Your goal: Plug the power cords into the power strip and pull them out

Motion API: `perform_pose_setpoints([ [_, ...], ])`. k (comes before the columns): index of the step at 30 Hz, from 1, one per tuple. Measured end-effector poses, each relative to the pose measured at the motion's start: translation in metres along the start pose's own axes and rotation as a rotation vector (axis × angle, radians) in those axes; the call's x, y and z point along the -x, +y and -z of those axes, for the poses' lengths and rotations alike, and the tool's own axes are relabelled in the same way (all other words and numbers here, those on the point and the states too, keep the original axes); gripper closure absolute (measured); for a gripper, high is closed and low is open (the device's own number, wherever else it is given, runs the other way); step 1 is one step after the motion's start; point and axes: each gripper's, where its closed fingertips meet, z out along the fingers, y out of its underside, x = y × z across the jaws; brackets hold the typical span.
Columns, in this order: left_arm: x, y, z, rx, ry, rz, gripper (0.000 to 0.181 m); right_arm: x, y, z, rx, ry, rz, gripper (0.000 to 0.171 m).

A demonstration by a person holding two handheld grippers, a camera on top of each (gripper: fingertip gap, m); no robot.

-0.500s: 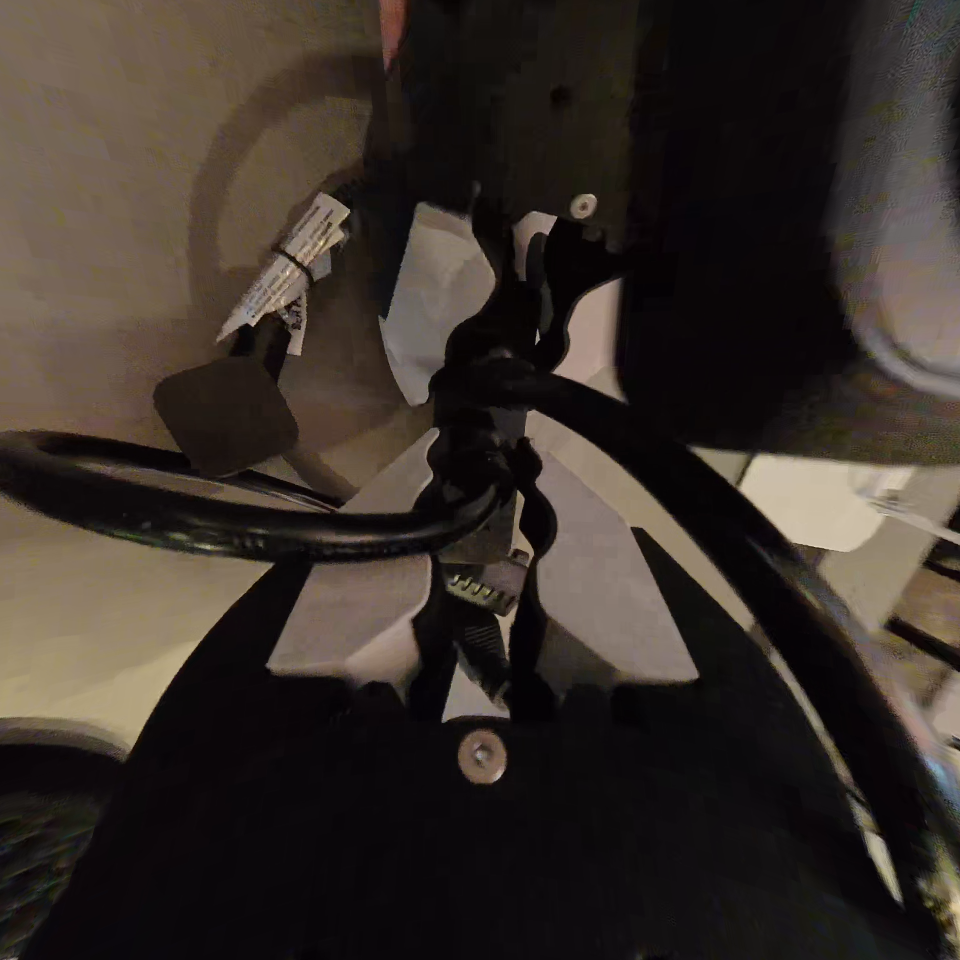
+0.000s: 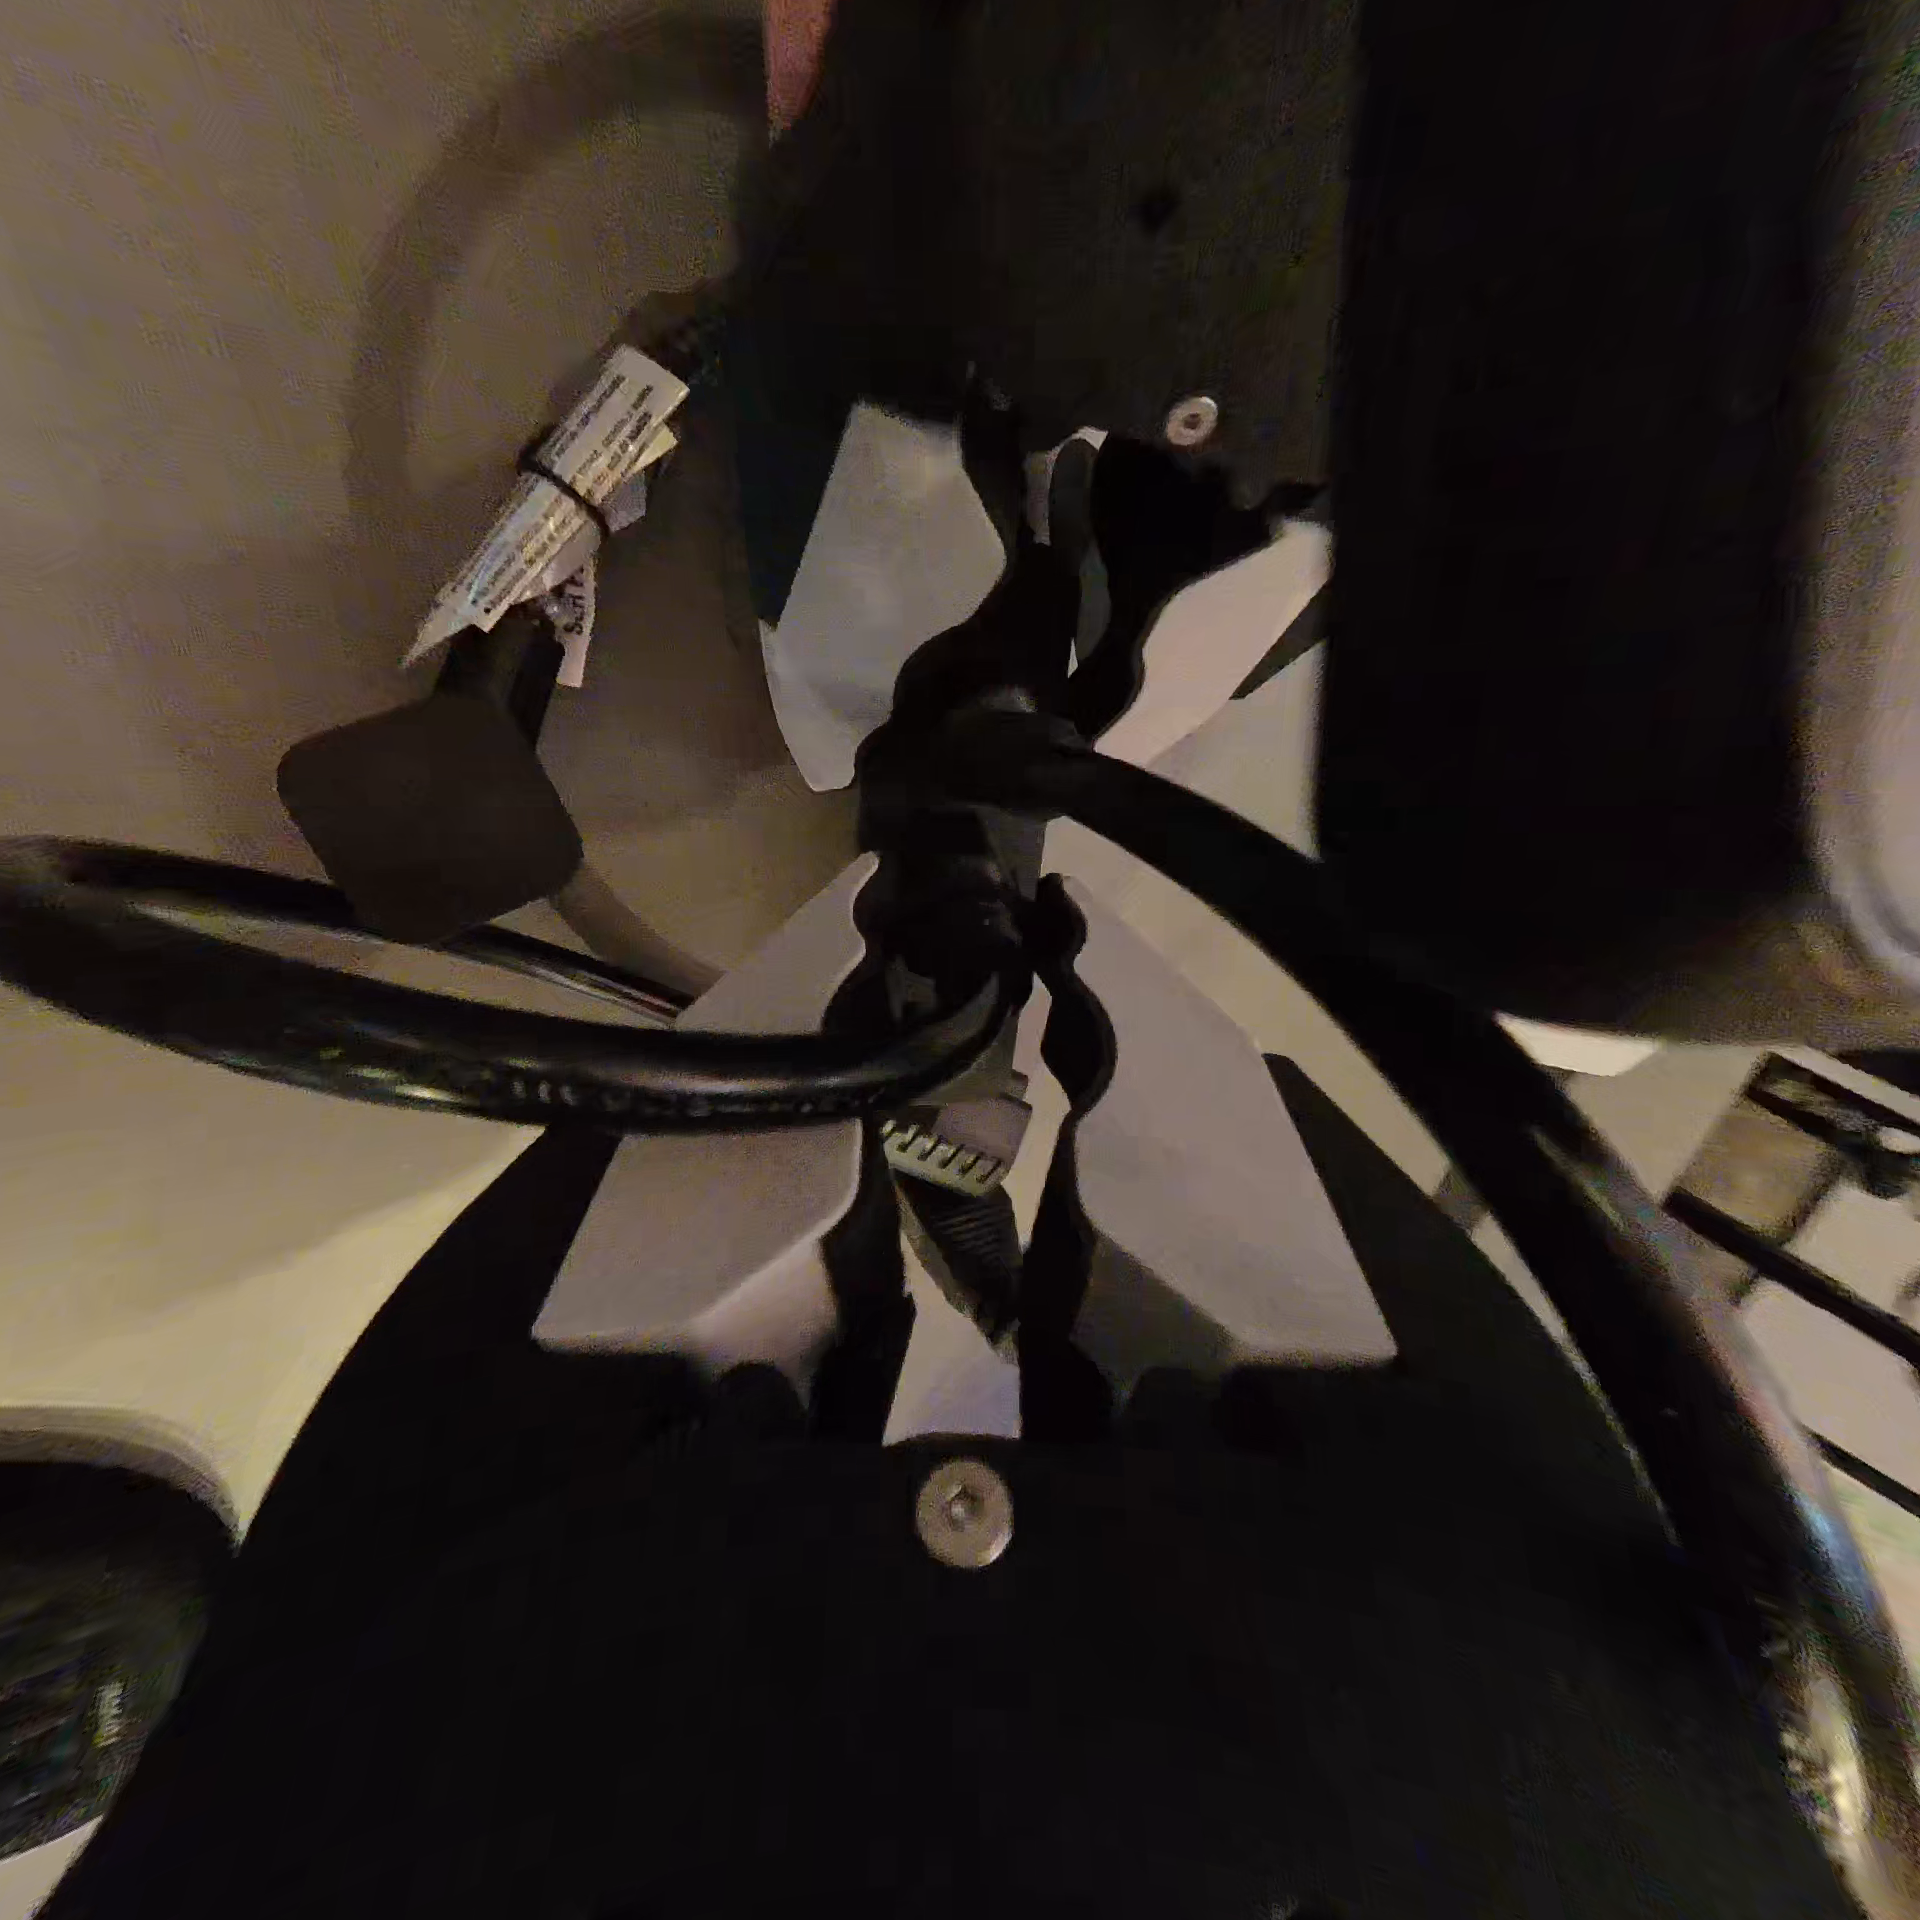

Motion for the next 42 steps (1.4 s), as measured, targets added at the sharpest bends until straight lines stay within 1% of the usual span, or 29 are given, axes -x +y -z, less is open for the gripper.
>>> perform_pose_setpoints([
  [2,0.0,0.0,0.0,-0.004,-0.009,-0.006,0.133,0.0,-0.001,0.002,0.026,0.075,0.036,0.149],
  [3,0.0,0.0,0.0,-0.002,-0.008,-0.001,0.133,0.0,-0.001,0.001,0.017,0.084,0.04,0.148],
  [4,0.0,0.0,0.0,-0.001,-0.006,-0.003,0.133,0.0,-0.001,0.001,-0.005,0.046,0.008,0.148],
  [6,-0.003,0.0,0.0,0.004,0.009,-0.011,0.132,0.002,-0.002,0.0,-0.093,-0.124,-0.101,0.148],
  [8,-0.004,0.001,0.0,0.006,0.015,-0.007,0.132,-0.001,-0.002,0.0,-0.176,-0.355,-0.286,0.148],
  [10,-0.004,0.0,-0.001,0.001,0.013,-0.007,0.133,-0.003,-0.003,0.0,-0.209,-0.545,-0.365,0.149],
  [11,-0.003,-0.001,0.0,-0.003,0.017,0.005,0.133,-0.006,-0.003,0.0,-0.211,-0.591,-0.375,0.149],
  [13,0.002,0.0,0.0,-0.002,0.004,0.045,0.133,-0.01,-0.003,-0.002,-0.176,-0.522,-0.321,0.151],
  [15,0.003,0.001,0.0,0.004,-0.002,0.041,0.133,-0.007,-0.002,-0.002,-0.101,-0.333,-0.158,0.15],
  [18,0.003,0.001,-0.001,0.007,-0.005,0.033,0.133,-0.005,-0.001,-0.001,-0.008,-0.073,0.008,0.149],
  [21,0.003,0.0,-0.001,0.002,-0.015,0.026,0.132,-0.003,0.0,0.001,-0.001,0.048,0.017,0.149],
  [22,0.002,0.0,-0.001,0.0,-0.017,0.017,0.134,-0.001,0.0,0.001,-0.018,0.048,0.006,0.149],
  [23,0.001,0.0,-0.001,0.002,-0.006,0.015,0.133,0.0,0.001,0.001,-0.054,-0.009,-0.059,0.149],
  [24,0.0,0.0,-0.001,0.005,0.002,0.02,0.134,-0.001,0.002,0.001,-0.095,-0.095,-0.147,0.149],
  [26,0.0,0.0,-0.001,0.007,0.002,0.024,0.132,-0.007,0.004,0.007,-0.202,-0.327,-0.357,0.148],
  [27,0.001,0.0,-0.001,0.008,-0.004,0.029,0.132,-0.007,0.003,0.016,-0.256,-0.502,-0.457,0.148],
  [28,0.002,0.001,-0.001,0.008,-0.009,0.035,0.133,-0.019,0.005,0.021,-0.296,-0.52,-0.514,0.148],
  [29,0.003,0.0,-0.001,0.008,-0.012,0.039,0.134,-0.025,0.017,0.021,-0.235,-0.457,-0.464,0.149],
  [30,0.004,0.0,-0.001,0.008,-0.014,0.044,0.133,-0.019,0.017,0.026,-0.206,-0.439,-0.401,0.148],
  [32,0.004,0.0,-0.001,0.006,-0.01,0.051,0.134,-0.003,0.004,0.039,-0.242,-0.454,-0.348,0.149],
  [35,0.005,0.0,-0.001,0.006,-0.016,0.059,0.134,0.003,0.012,0.049,-0.218,-0.396,-0.337,0.149],
  [42,0.016,0.002,0.001,0.014,-0.061,0.12,0.135,0.018,0.057,0.081,-0.125,-0.289,-0.352,0.148],
])
